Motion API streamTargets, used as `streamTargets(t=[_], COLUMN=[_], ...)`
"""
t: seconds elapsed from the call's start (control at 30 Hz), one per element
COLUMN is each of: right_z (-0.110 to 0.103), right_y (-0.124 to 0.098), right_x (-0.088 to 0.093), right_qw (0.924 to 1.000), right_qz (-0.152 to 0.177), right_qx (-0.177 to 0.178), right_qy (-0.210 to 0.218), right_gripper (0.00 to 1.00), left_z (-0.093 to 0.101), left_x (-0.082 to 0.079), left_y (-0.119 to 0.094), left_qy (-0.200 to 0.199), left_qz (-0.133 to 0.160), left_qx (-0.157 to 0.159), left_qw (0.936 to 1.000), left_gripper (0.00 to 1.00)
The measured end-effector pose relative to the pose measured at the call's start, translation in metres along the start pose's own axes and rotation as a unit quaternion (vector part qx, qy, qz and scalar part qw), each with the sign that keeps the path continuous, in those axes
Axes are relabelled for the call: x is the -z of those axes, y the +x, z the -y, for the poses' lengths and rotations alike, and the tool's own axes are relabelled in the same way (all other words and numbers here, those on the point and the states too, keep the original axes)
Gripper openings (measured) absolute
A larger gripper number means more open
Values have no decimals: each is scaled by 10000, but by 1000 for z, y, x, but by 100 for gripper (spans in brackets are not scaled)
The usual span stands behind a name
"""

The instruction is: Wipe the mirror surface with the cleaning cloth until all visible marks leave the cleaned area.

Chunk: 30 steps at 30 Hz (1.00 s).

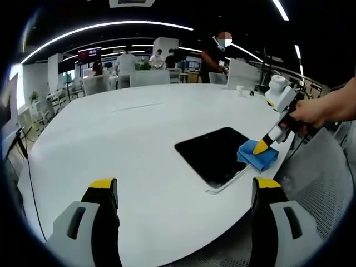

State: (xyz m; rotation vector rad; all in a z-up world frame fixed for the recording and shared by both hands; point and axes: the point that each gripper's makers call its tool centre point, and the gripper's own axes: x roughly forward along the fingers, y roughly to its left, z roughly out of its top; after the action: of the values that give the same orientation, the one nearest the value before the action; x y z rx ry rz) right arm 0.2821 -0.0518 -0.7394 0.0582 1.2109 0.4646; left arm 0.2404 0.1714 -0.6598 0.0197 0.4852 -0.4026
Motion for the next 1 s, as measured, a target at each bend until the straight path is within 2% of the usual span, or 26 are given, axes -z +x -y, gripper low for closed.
streamTargets(t=[0.53, 1.0], right_z=[8, 25], right_y=[-5, -8], right_x=[1, 0], right_qw=[10000, 10000], right_qz=[-16, -20], right_qx=[25, 86], right_qy=[-47, -34], right_gripper=[0, 0], left_z=[1, 0], left_x=[-1, 1], left_y=[0, -1], left_qy=[-40, -18], left_qz=[0, -31], left_qx=[50, 49], left_qw=[10000, 10000], left_gripper=[99, 98])
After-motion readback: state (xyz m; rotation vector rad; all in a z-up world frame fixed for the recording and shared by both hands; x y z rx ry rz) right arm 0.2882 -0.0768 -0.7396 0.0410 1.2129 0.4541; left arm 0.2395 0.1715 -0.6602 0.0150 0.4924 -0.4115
